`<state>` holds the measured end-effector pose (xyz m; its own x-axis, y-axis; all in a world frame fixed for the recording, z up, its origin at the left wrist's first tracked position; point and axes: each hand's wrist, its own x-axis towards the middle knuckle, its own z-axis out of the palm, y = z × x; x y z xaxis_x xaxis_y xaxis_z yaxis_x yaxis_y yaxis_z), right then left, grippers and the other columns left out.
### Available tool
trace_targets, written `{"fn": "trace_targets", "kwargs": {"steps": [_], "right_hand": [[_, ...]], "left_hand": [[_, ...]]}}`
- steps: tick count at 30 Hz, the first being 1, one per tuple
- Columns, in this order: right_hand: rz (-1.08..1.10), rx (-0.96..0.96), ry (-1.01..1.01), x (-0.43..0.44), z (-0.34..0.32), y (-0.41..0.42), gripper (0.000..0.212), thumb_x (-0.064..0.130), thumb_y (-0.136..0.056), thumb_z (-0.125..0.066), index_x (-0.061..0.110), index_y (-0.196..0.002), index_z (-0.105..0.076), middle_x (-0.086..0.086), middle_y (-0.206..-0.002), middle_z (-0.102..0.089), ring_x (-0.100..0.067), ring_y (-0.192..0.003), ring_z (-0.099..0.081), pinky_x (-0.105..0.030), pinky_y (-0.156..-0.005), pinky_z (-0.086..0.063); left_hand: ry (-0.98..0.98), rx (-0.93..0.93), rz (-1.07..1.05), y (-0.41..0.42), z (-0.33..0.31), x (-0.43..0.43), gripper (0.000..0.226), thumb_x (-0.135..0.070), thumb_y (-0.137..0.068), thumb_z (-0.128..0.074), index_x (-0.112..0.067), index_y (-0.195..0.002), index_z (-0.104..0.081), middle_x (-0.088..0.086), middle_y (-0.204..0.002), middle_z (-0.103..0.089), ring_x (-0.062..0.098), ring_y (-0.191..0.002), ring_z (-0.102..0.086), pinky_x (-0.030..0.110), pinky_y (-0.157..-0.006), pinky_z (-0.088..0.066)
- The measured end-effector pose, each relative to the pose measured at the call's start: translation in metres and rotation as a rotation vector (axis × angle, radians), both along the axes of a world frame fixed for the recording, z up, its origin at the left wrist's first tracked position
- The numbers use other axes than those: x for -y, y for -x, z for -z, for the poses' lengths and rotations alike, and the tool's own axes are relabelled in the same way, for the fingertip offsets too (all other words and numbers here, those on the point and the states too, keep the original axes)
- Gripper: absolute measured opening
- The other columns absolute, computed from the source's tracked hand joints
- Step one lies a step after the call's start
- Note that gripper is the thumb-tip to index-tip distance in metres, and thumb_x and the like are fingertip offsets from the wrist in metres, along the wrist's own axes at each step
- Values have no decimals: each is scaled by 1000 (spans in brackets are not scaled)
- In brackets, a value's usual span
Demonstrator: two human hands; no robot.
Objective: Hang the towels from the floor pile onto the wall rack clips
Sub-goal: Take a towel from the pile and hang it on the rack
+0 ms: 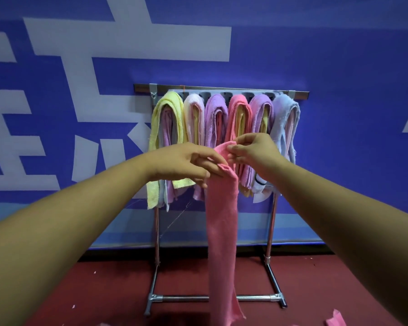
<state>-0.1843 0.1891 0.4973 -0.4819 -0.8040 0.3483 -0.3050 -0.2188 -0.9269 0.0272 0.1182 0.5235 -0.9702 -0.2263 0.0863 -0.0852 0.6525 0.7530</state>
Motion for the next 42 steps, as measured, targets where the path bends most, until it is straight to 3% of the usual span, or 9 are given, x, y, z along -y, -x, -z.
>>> {"fn": "trace_targets", "kwargs": {"steps": [4, 7, 14, 21, 28, 31, 35, 39, 42], "right_hand": [[-90, 92, 10, -2, 1, -8, 9, -13, -92, -58, -7, -96, -63, -20, -78, -63, -26, -67, -68, -34, -70, -62], [-106, 72, 57, -5, 3, -14, 18, -15, -92, -57, 2, -95, -58, -17, -70, -60, -24, -62, -66, -40, -68, -63], [-279, 18, 21, -7, 4, -34, 29, -11, -94, -46, 0, -87, -73, -14, -85, -73, -25, -77, -67, -32, -79, -61], [-272, -240, -11, -11, 8, -38, 6, 9, -93, -68, 6, -88, -71, 0, -74, -67, -7, -68, -62, -18, -68, -52], [-201, -119, 0, -10, 10, -29, 13, 3, -93, -64, 7, -81, -63, -3, -74, -62, -15, -70, -60, -28, -74, -54], [-180, -141, -59, -10, 17, -26, 13, 7, -96, -62, 7, -83, -60, -8, -77, -58, -22, -73, -56, -39, -78, -52], [-54, -159, -47, -9, 21, -31, 17, 15, -100, -58, 13, -83, -56, -1, -74, -56, -12, -63, -51, -28, -60, -44], [16, -166, 20, -3, 18, -27, 16, 23, -98, -61, 18, -84, -55, 1, -80, -57, -12, -73, -54, -38, -74, -48], [-83, -21, 58, 0, 15, -25, 8, 19, -94, -67, 16, -96, -60, -5, -92, -60, -18, -82, -57, -40, -79, -50]], "left_hand": [[237, -143, -186, -2, 7, 8, 13, -21, -91, -69, -17, -102, -75, -1, -89, -75, 11, -83, -70, 31, -77, -57], [328, -281, -303, 1, 10, 12, 13, -33, -86, -73, -22, -91, -76, -7, -85, -66, -3, -75, -57, 15, -70, -45], [449, -340, -489, 6, 13, 20, 12, -39, -84, -74, -27, -86, -74, -6, -99, -44, 11, -102, -43, 24, -87, -36], [399, -354, -537, 8, 14, 22, 14, -46, -81, -73, -32, -82, -72, -5, -108, -47, 10, -107, -45, 25, -87, -36], [353, -39, -445, -8, 19, 34, 22, -42, -83, -74, -21, -88, -75, -9, -122, -44, 11, -117, -42, 23, -88, -35], [235, -103, -410, -12, 18, 31, 27, -37, -89, -67, -13, -97, -75, 3, -116, -60, 11, -102, -55, 18, -76, -43], [107, -259, -435, -6, 26, 25, 19, -32, -89, -68, -16, -97, -74, 2, -93, -73, 13, -91, -70, 20, -76, -55], [-104, -460, -435, 0, 29, 20, 28, -13, -88, -71, -13, -114, -62, 8, -92, -76, 17, -86, -74, 27, -71, -60], [-23, -463, -474, 3, 27, 22, 16, -17, -89, -70, -13, -104, -67, 8, -91, -75, 16, -87, -71, 27, -73, -59]]}}
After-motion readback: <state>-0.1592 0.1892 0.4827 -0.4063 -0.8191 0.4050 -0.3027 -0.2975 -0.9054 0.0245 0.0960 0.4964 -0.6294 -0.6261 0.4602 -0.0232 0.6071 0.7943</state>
